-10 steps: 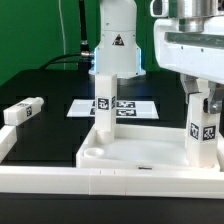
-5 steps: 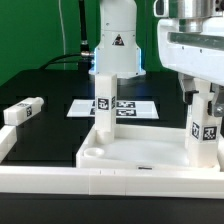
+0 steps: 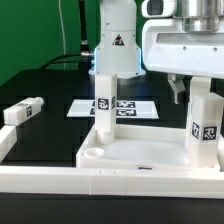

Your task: Assemble desk

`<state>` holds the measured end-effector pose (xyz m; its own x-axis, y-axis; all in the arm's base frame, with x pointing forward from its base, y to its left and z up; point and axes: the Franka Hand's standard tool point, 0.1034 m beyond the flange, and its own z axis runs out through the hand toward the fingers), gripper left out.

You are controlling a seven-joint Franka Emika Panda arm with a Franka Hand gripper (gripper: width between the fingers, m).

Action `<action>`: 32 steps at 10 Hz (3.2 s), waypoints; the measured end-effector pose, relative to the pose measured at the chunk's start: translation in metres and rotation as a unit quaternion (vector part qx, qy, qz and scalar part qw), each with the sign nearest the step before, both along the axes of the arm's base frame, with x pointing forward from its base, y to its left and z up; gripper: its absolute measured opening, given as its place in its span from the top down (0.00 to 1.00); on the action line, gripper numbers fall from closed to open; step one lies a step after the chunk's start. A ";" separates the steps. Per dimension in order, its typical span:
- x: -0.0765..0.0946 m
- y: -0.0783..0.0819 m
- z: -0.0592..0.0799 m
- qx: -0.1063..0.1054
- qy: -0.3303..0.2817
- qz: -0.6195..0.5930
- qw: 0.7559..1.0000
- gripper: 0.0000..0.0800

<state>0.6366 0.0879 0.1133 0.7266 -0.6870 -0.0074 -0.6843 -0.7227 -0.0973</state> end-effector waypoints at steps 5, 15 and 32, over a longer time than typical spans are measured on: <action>0.000 0.003 -0.001 -0.025 -0.018 0.241 0.970 0.19; 0.000 0.002 -0.001 -0.030 -0.020 0.290 0.956 0.64; -0.040 -0.086 0.034 -0.028 0.001 0.052 0.998 0.19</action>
Offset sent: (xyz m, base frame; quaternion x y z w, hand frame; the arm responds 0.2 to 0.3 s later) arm -0.0016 0.0100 0.0009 -0.0048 0.0005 -0.2678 0.9635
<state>0.5971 0.0016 0.1475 0.7944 -0.6068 0.0280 -0.6049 -0.7944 -0.0541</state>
